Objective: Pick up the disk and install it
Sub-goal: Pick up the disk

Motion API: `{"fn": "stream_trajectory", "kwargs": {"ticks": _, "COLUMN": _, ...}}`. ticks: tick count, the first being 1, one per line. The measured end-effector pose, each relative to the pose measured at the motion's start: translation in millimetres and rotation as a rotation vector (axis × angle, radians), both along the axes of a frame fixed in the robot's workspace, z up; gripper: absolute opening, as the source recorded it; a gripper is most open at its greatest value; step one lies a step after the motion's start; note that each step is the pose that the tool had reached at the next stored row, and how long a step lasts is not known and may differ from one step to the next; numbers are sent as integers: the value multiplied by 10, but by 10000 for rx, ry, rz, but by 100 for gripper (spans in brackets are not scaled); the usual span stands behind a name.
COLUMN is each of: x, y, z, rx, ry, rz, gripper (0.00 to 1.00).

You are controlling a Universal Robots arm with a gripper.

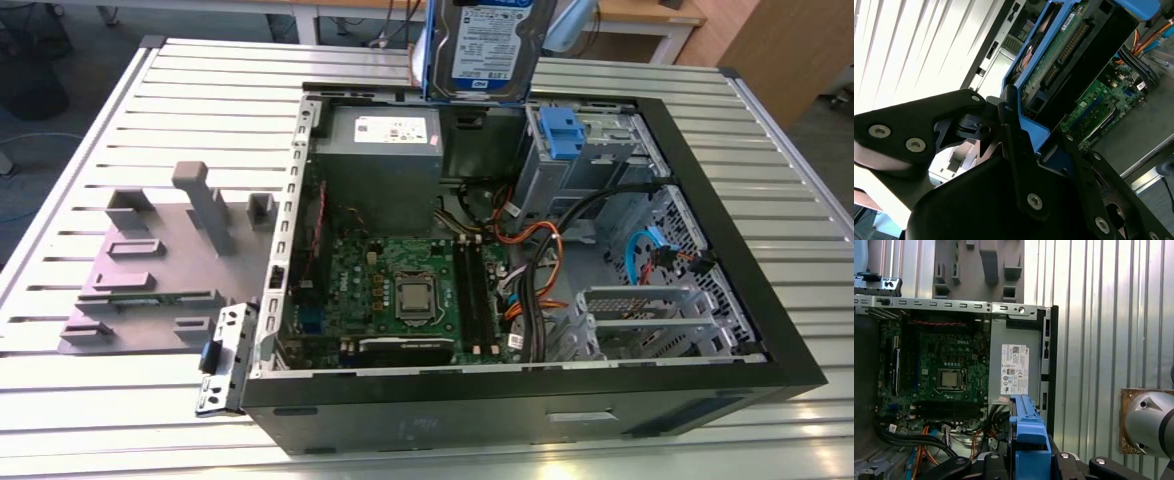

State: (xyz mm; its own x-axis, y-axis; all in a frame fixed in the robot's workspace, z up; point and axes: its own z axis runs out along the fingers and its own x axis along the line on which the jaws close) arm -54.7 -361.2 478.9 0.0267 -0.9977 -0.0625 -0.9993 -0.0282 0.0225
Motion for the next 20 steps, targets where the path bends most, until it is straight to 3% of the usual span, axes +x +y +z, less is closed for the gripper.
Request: {"fn": "stream_trajectory", "kwargs": {"ticks": 20, "x": 58, "y": 0, "z": 0, "rx": 0, "ry": 0, "rz": 0, "gripper": 37}}
